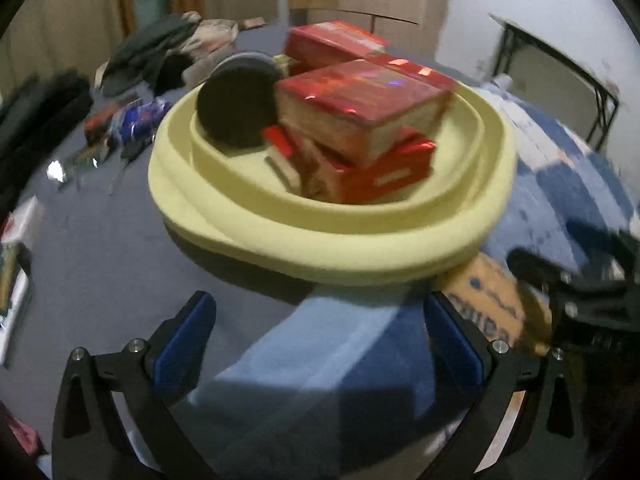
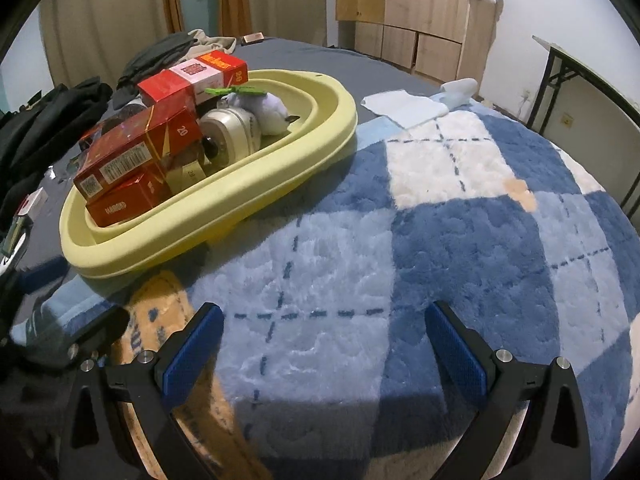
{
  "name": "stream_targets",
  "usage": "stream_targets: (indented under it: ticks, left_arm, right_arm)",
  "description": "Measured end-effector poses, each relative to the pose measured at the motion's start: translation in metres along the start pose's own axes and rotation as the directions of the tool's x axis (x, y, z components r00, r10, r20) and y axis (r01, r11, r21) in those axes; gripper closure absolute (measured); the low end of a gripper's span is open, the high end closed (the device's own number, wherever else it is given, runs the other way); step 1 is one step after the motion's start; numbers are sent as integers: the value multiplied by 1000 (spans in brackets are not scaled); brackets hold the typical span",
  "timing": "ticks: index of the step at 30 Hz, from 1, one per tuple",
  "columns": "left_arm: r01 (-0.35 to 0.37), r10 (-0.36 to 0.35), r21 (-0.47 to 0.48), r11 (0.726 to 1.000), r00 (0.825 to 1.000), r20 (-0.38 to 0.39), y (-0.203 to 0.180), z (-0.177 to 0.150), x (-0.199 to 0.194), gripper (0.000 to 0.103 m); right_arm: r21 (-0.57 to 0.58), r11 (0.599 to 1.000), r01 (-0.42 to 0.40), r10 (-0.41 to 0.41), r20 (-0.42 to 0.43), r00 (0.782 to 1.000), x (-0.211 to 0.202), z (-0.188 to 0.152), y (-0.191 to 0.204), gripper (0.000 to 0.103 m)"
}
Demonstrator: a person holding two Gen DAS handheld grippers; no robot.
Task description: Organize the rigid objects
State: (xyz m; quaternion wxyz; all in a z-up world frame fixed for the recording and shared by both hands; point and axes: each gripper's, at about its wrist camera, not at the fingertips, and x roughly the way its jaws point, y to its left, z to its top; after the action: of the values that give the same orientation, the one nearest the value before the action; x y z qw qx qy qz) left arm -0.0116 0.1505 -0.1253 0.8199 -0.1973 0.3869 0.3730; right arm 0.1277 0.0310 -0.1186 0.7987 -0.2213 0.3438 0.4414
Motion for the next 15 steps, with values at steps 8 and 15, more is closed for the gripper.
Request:
stream_targets:
  ticks: [8,15]
  left_arm:
    - [-17,17,-44,999,1000,-7,-2,5,6,0]
    - [-20,19,-38,999,1000,-9,-2,4,5,0]
  right_arm:
    - [-60,996,63,-64,-18,998,8,3,10,0]
    - [-59,996,64,-65,-17,998,9,4,11,0]
